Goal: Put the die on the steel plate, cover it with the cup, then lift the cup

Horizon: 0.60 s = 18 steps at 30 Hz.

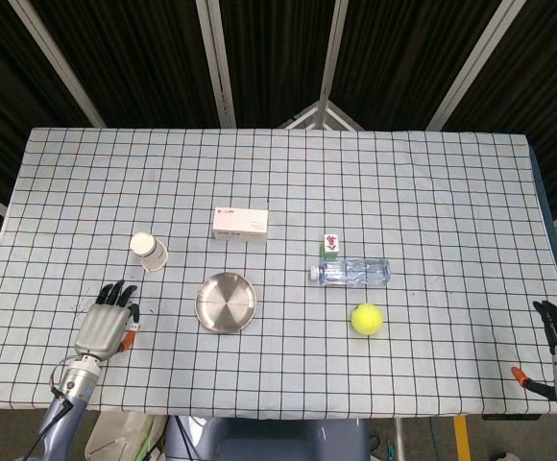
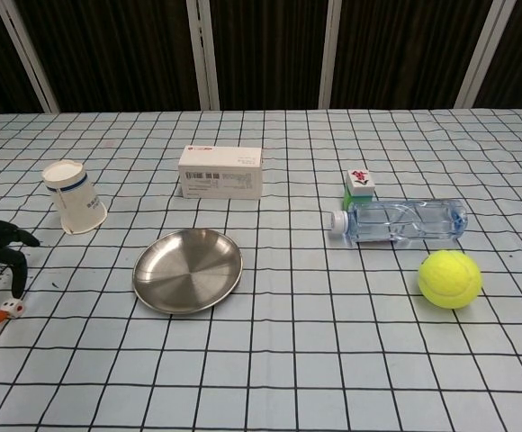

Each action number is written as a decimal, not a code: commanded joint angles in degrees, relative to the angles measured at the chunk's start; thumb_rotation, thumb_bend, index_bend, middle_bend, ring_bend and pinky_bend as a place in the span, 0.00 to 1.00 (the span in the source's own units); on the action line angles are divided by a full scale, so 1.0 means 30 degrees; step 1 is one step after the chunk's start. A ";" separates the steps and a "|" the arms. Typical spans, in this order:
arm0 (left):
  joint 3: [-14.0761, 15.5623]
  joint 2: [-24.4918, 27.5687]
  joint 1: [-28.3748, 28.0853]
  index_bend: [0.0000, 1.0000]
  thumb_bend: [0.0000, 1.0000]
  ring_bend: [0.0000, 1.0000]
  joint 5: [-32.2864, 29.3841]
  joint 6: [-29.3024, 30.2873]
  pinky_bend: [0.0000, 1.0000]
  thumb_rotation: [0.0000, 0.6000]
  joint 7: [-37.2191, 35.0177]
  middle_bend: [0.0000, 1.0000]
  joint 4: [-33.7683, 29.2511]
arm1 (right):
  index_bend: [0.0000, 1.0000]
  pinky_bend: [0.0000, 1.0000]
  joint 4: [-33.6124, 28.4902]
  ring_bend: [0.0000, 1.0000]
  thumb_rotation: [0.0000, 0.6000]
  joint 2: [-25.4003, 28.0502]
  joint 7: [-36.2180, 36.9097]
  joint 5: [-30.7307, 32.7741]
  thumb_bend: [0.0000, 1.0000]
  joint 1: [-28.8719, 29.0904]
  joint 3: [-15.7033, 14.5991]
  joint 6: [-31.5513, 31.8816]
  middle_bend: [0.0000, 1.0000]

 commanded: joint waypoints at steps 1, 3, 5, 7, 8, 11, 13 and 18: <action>-0.0008 -0.0101 -0.0044 0.48 0.49 0.00 -0.0088 -0.0084 0.08 1.00 0.0046 0.10 0.0113 | 0.11 0.05 -0.0002 0.12 1.00 0.0006 -0.0008 0.0034 0.04 -0.0006 0.0013 -0.0002 0.12; -0.0020 -0.0196 -0.0080 0.48 0.49 0.00 -0.0136 -0.0116 0.08 1.00 0.0083 0.10 0.0188 | 0.11 0.05 -0.0009 0.12 1.00 0.0019 0.0011 0.0078 0.04 -0.0018 0.0025 -0.0001 0.12; -0.0023 -0.0269 -0.0108 0.48 0.49 0.00 -0.0141 -0.0117 0.08 1.00 0.0106 0.10 0.0227 | 0.11 0.05 -0.0025 0.12 1.00 0.0041 0.0055 0.0105 0.04 -0.0029 0.0035 0.0003 0.12; -0.0009 -0.0310 -0.0125 0.48 0.49 0.00 -0.0107 -0.0098 0.08 1.00 0.0132 0.10 0.0235 | 0.11 0.05 -0.0052 0.12 1.00 0.0084 0.0092 0.0108 0.04 -0.0034 0.0046 0.0015 0.12; -0.0002 -0.0322 -0.0128 0.48 0.49 0.00 -0.0091 -0.0088 0.08 1.00 0.0135 0.10 0.0234 | 0.11 0.05 -0.0058 0.12 1.00 0.0093 0.0100 0.0109 0.04 -0.0033 0.0047 0.0013 0.12; 0.0024 -0.0340 -0.0132 0.49 0.50 0.00 -0.0020 -0.0042 0.08 1.00 0.0134 0.11 0.0201 | 0.11 0.05 -0.0081 0.12 1.00 0.0107 0.0124 0.0084 0.04 -0.0043 0.0033 0.0022 0.12; 0.0023 -0.0337 -0.0122 0.52 0.51 0.00 0.0183 0.0111 0.08 1.00 -0.0005 0.13 0.0106 | 0.11 0.05 -0.0104 0.12 1.00 0.0127 0.0156 0.0036 0.04 -0.0052 0.0028 0.0060 0.12; -0.0035 -0.0275 -0.0045 0.57 0.53 0.00 0.0797 0.0710 0.08 1.00 -0.0406 0.16 -0.0019 | 0.11 0.05 -0.0113 0.12 1.00 0.0142 0.0189 -0.0012 0.04 -0.0054 0.0012 0.0067 0.12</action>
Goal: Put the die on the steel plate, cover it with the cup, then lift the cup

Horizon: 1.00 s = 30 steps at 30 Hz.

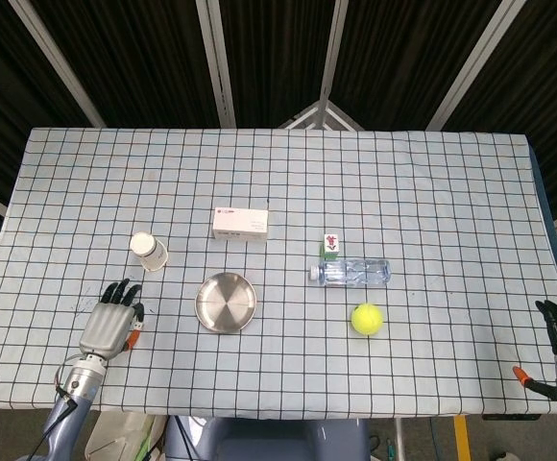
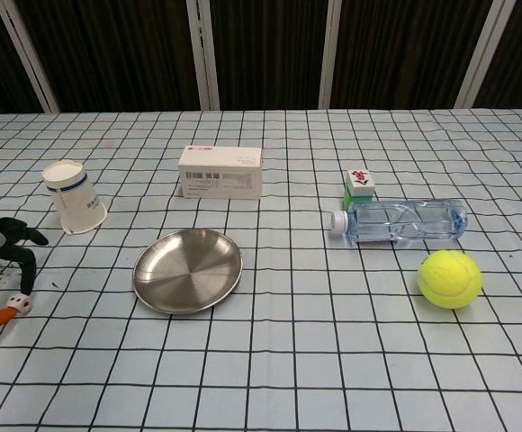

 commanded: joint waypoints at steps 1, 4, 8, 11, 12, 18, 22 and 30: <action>-0.0078 0.0075 0.0028 0.57 0.53 0.00 0.0411 0.0364 0.08 1.00 -0.0309 0.16 -0.0157 | 0.11 0.05 -0.0011 0.12 1.00 -0.0006 -0.0006 -0.0009 0.04 0.0010 -0.0004 -0.0018 0.12; -0.0337 0.0153 -0.0149 0.57 0.53 0.00 0.0790 0.0577 0.09 1.00 -0.0502 0.16 -0.0531 | 0.11 0.05 -0.0030 0.12 1.00 -0.0011 -0.0055 -0.0018 0.04 0.0009 -0.0012 -0.0017 0.12; -0.0973 0.0027 -0.0936 0.57 0.52 0.00 0.1870 0.0792 0.09 1.00 -0.0140 0.17 -0.1273 | 0.11 0.05 -0.0029 0.12 1.00 -0.0025 -0.0054 -0.0015 0.04 0.0014 -0.0020 -0.0042 0.12; -0.1616 -0.0475 -0.1793 0.57 0.52 0.00 0.2055 0.0308 0.09 1.00 0.0369 0.18 -0.1619 | 0.11 0.05 -0.0007 0.12 1.00 0.0009 0.0025 0.0040 0.04 -0.0003 0.0004 -0.0034 0.12; -0.1951 -0.0808 -0.2219 0.57 0.52 0.00 0.1994 -0.0028 0.10 1.00 0.0441 0.18 -0.1628 | 0.11 0.05 0.0010 0.12 1.00 0.0031 0.0101 0.0062 0.04 -0.0013 0.0012 -0.0031 0.12; -0.3349 -0.2965 -0.4308 0.57 0.52 0.00 0.0980 -0.1842 0.10 1.00 0.1596 0.18 -0.0232 | 0.11 0.05 0.0176 0.12 1.00 0.0079 0.0467 0.0235 0.04 -0.0046 0.0109 -0.0021 0.12; -0.3970 -0.4506 -0.5263 0.57 0.52 0.00 -0.0656 -0.2986 0.10 1.00 0.1989 0.18 0.0573 | 0.11 0.05 0.0202 0.12 1.00 0.0155 0.0621 0.0322 0.04 -0.0095 0.0171 0.0053 0.12; -0.3883 -0.5776 -0.5831 0.57 0.52 0.00 -0.1926 -0.3125 0.10 1.00 0.2752 0.20 0.1478 | 0.11 0.05 0.0172 0.12 1.00 0.0271 0.0881 0.0327 0.04 -0.0156 0.0245 0.0193 0.12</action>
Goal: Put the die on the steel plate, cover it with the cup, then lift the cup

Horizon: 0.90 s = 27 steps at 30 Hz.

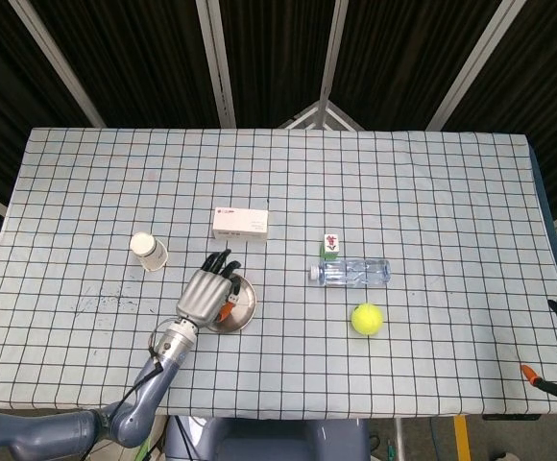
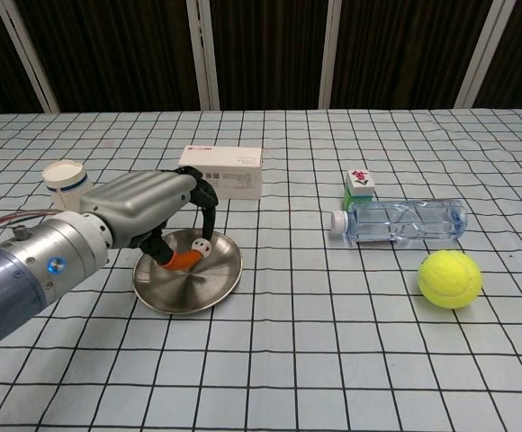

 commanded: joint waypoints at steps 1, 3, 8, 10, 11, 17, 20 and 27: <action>0.0102 -0.0306 -0.0116 0.57 0.52 0.00 -0.0482 0.0267 0.10 1.00 0.0666 0.20 0.0228 | 0.11 0.05 0.0003 0.12 1.00 0.0021 0.0035 0.0002 0.04 0.0015 0.0004 -0.0045 0.12; 0.0163 -0.0348 -0.0127 0.58 0.52 0.00 -0.0660 0.0508 0.10 1.00 0.1023 0.20 0.0252 | 0.11 0.05 0.0022 0.12 1.00 0.0005 0.0031 -0.0006 0.04 0.0019 -0.0008 -0.0067 0.12; 0.0373 -0.0247 -0.0085 0.58 0.52 0.00 -0.1246 0.0747 0.10 1.00 0.1636 0.20 0.0275 | 0.11 0.05 0.0007 0.12 1.00 -0.0010 0.0000 -0.0001 0.04 0.0021 0.0003 -0.0067 0.12; 0.0480 -0.0220 -0.0078 0.58 0.51 0.00 -0.1412 0.0791 0.10 1.00 0.1721 0.20 0.0354 | 0.11 0.05 0.0017 0.12 1.00 -0.0026 -0.0024 0.0031 0.04 0.0027 0.0017 -0.0082 0.12; 0.0508 -0.0221 -0.0076 0.58 0.51 0.00 -0.1453 0.0781 0.10 1.00 0.1720 0.19 0.0385 | 0.11 0.05 0.0018 0.12 1.00 -0.0030 -0.0033 0.0037 0.04 0.0029 0.0018 -0.0090 0.12; 0.0788 -0.0299 -0.0224 0.46 0.38 0.00 -0.2146 -0.0030 0.10 1.00 0.1263 0.15 0.0887 | 0.11 0.05 0.0048 0.12 1.00 -0.0084 -0.0149 0.0085 0.04 0.0074 0.0008 -0.0213 0.12; 0.0973 -0.0243 -0.0363 0.35 0.30 0.00 -0.1985 -0.0319 0.10 1.00 0.0891 0.09 0.1061 | 0.11 0.05 0.0080 0.12 1.00 -0.0092 -0.0136 0.0157 0.04 0.0091 0.0047 -0.0249 0.12; 0.1461 0.1387 -0.0268 0.01 0.20 0.00 -0.1324 -0.0414 0.09 1.00 0.0280 0.00 -0.0942 | 0.11 0.05 0.0113 0.12 1.00 -0.0062 -0.0021 0.0131 0.04 0.0068 0.0059 -0.0200 0.12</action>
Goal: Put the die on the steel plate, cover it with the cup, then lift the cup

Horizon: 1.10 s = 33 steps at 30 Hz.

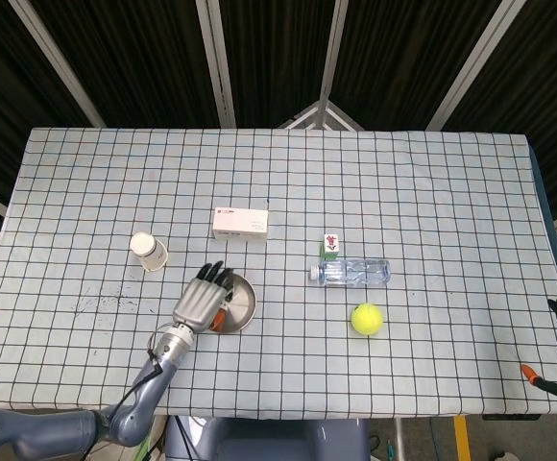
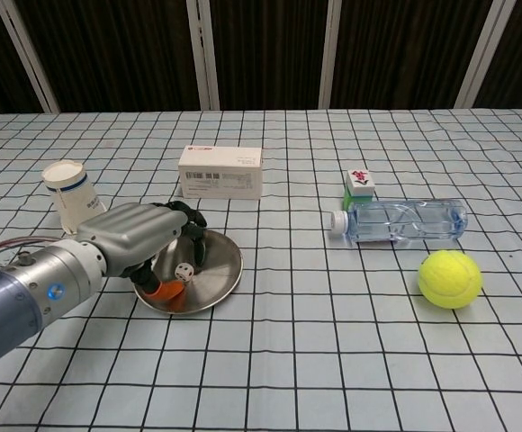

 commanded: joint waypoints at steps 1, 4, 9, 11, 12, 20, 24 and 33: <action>0.0217 0.1384 0.0250 0.00 0.19 0.00 0.0839 0.0371 0.09 1.00 -0.0756 0.00 -0.1835 | 0.11 0.05 -0.0020 0.12 1.00 0.0001 -0.0008 -0.0018 0.04 0.0003 -0.0001 0.0003 0.12; 0.0264 0.2907 0.0730 0.00 0.19 0.00 0.2172 0.1458 0.08 1.00 -0.1654 0.00 -0.3692 | 0.11 0.05 -0.0062 0.12 1.00 -0.0020 -0.0091 -0.0071 0.04 0.0026 -0.0040 -0.0045 0.12; -0.0143 0.5341 0.1236 0.02 0.19 0.00 0.3244 0.2989 0.05 1.00 -0.1789 0.00 -0.5855 | 0.11 0.05 -0.0240 0.12 1.00 -0.0042 -0.0312 -0.0274 0.04 0.0024 -0.0120 0.0024 0.12; -0.0500 0.5888 0.1319 0.06 0.20 0.00 0.3161 0.3427 0.06 1.00 -0.1631 0.02 -0.6095 | 0.11 0.05 -0.0291 0.12 1.00 -0.0039 -0.0327 -0.0279 0.04 0.0010 -0.0110 0.0068 0.12; -0.0722 0.6159 0.1375 0.09 0.20 0.00 0.3068 0.3726 0.06 1.00 -0.1509 0.03 -0.6082 | 0.11 0.05 -0.0331 0.12 1.00 -0.0015 -0.0319 -0.0279 0.04 -0.0020 -0.0111 0.0116 0.12; -0.2051 0.6992 0.1384 0.14 0.20 0.00 0.0039 0.3709 0.09 1.00 -0.0963 0.04 -0.4548 | 0.11 0.05 -0.0401 0.12 1.00 0.0049 -0.0285 -0.0257 0.04 -0.0044 -0.0141 0.0081 0.12; -0.2541 0.7168 0.0625 0.14 0.21 0.00 -0.1925 0.2252 0.09 1.00 -0.0568 0.05 -0.3470 | 0.11 0.05 -0.0361 0.12 1.00 -0.0021 -0.0431 -0.0150 0.04 0.0053 -0.0179 -0.0206 0.12; -0.2715 0.6615 -0.0434 0.19 0.25 0.01 -0.4448 0.1299 0.10 1.00 0.0063 0.10 -0.2431 | 0.11 0.05 -0.0399 0.12 1.00 -0.0032 -0.0774 0.0142 0.04 0.0179 -0.0216 -0.0642 0.12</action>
